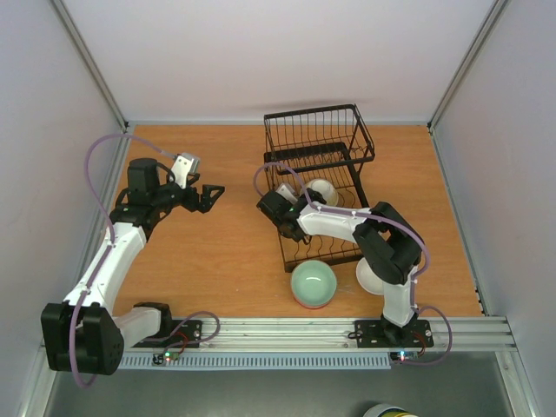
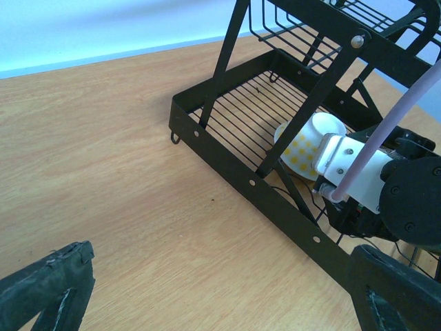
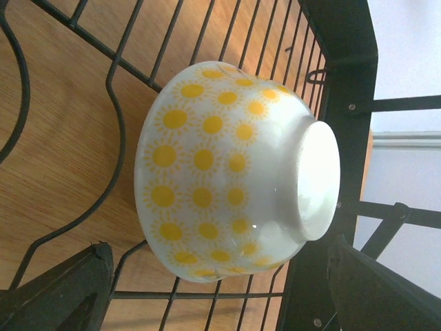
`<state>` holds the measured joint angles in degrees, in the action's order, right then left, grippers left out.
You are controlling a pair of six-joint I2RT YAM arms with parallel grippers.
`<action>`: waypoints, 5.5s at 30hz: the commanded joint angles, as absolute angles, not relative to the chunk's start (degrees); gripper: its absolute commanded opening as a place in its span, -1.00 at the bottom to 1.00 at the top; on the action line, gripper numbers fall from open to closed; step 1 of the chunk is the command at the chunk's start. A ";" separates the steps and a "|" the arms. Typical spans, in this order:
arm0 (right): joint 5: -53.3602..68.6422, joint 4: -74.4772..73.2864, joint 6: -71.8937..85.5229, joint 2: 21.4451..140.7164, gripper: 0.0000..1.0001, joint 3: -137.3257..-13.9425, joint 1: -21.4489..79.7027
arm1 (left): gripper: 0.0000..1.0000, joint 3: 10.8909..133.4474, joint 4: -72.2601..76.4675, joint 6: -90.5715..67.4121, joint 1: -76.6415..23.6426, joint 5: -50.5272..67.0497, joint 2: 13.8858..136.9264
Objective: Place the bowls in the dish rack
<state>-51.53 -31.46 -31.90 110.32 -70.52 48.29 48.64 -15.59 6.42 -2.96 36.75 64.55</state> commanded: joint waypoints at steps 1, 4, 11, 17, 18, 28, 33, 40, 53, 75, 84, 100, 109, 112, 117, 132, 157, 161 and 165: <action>-50.59 -29.53 -36.91 109.45 0.75 -70.05 48.63 | 0.99 48.34 -13.02 6.24 -2.63 37.40 63.85; -49.84 -28.67 -38.50 110.39 0.80 -70.64 48.15 | 0.99 48.34 -13.13 6.24 -2.65 37.19 63.57; -49.24 -27.81 -39.86 113.82 0.85 -72.59 46.75 | 0.99 48.25 -13.18 6.33 -2.56 37.09 63.06; -50.14 -28.47 -39.47 117.26 0.87 -73.73 45.68 | 0.99 48.16 -13.27 6.38 -2.55 37.29 62.93; -50.18 -28.40 -39.46 117.47 0.87 -73.74 45.62 | 0.99 48.16 -13.27 6.36 -2.49 37.31 62.85; -50.01 -26.76 -38.22 114.36 0.25 -72.03 45.61 | 0.99 48.17 -13.20 6.28 -2.36 37.53 62.80; -48.89 -24.92 -37.24 110.51 -0.37 -69.95 45.60 | 0.99 48.17 -13.18 6.31 -2.37 37.61 62.75; -50.15 -27.09 -36.36 110.48 0.41 -70.72 45.59 | 0.99 48.16 -13.09 6.06 -2.24 37.79 62.73; -53.41 -27.98 -38.18 119.08 0.94 -76.47 45.31 | 0.99 48.20 -13.03 6.06 -2.28 37.80 62.97; -48.63 -30.63 -34.91 120.42 0.33 -77.53 43.11 | 0.99 48.16 -12.79 6.15 -2.13 37.79 63.65; -49.58 -26.62 -34.14 112.19 -0.34 -72.85 43.14 | 0.99 48.16 -12.75 6.06 -2.11 37.89 63.72; -39.34 -20.55 -31.10 92.84 -0.53 -61.25 39.19 | 0.99 48.16 -13.03 5.93 -2.11 38.32 63.13; -26.67 -15.10 -27.81 84.31 -0.58 -52.42 32.23 | 0.99 47.99 -13.08 6.04 -2.02 38.51 62.82; -23.61 -13.32 -27.40 83.78 -0.60 -51.24 30.24 | 0.99 47.99 -13.29 6.15 -2.02 38.24 62.85; -19.40 -11.27 -27.10 82.96 -0.60 -50.02 28.06 | 0.99 47.99 -13.28 6.23 -2.02 38.29 62.54; -11.78 -7.61 -24.86 84.41 -0.60 -48.55 21.72 | 0.99 47.99 -13.21 5.99 -1.93 38.68 62.45; -8.67 -24.37 -20.15 88.45 0.24 -55.02 16.95 | 0.99 48.08 -13.11 4.95 -1.68 40.24 61.52; -10.09 -26.53 -19.24 85.96 0.36 -54.93 16.90 | 0.99 47.99 -13.14 4.84 -1.66 40.34 61.21; -12.30 -28.66 -18.24 84.60 0.42 -54.85 17.06 | 0.99 47.99 -13.22 4.77 -1.60 40.34 60.89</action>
